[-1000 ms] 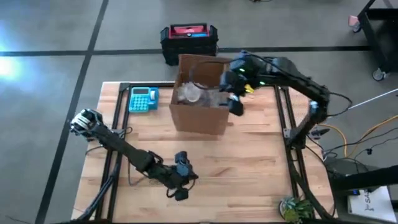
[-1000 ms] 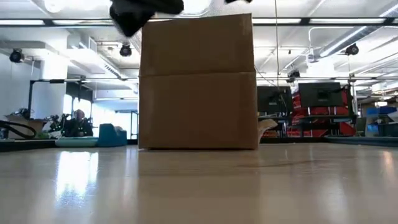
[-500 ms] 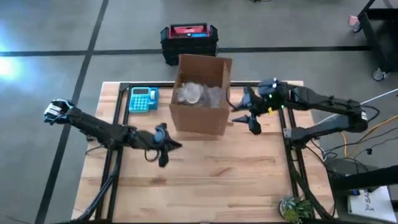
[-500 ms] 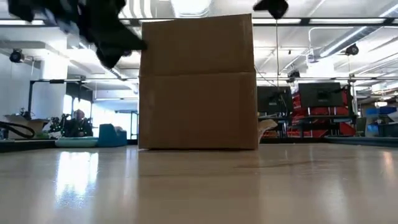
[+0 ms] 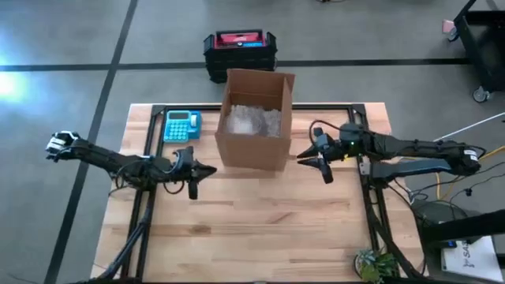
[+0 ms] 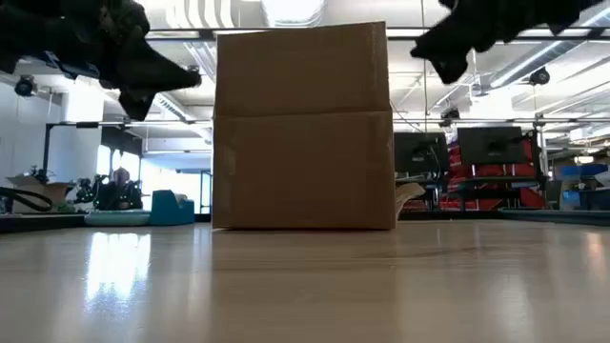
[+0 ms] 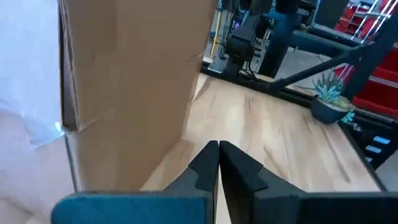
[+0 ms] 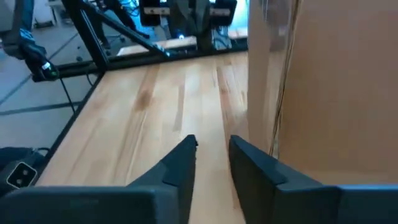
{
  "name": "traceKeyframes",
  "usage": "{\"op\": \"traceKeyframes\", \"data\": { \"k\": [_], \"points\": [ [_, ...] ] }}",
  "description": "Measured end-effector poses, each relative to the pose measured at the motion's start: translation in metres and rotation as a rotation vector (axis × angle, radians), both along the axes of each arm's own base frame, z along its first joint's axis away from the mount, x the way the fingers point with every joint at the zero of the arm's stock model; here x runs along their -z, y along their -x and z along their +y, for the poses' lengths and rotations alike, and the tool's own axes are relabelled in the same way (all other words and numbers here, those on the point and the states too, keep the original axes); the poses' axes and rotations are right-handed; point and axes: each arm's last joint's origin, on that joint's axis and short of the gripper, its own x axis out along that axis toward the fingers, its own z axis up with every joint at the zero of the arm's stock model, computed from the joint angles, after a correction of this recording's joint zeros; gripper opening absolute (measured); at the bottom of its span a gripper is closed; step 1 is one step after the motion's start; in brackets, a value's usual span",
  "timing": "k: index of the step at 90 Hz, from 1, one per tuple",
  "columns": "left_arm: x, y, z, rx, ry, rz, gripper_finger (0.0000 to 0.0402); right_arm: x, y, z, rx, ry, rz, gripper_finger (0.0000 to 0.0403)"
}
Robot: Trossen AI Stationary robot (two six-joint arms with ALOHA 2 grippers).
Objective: Wrap mug
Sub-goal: Return to Home Position
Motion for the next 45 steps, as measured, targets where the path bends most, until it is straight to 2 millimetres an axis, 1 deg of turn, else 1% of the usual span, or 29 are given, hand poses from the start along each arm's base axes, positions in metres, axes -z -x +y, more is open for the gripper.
{"op": "traceKeyframes", "data": {
  "k": [12, 16, 32, 45],
  "points": [
    [0.003, 0.002, 0.000, 0.022, -0.014, -0.020, 0.0000, 0.014, 0.002, 0.001, -0.006, 0.004, -0.013, 0.0014],
    [0.003, 0.003, 0.000, 0.030, -0.013, -0.029, 0.0000, 0.019, 0.003, 0.000, -0.006, 0.004, -0.022, 0.0006],
    [0.004, 0.010, 0.001, 0.053, -0.022, -0.059, 0.0000, 0.028, 0.004, 0.002, -0.059, -0.003, -0.095, 0.0005],
    [0.017, 0.016, 0.003, 0.079, -0.026, -0.087, 0.0000, 0.039, 0.006, 0.003, -0.070, -0.023, -0.125, 0.0001]
  ]
}}
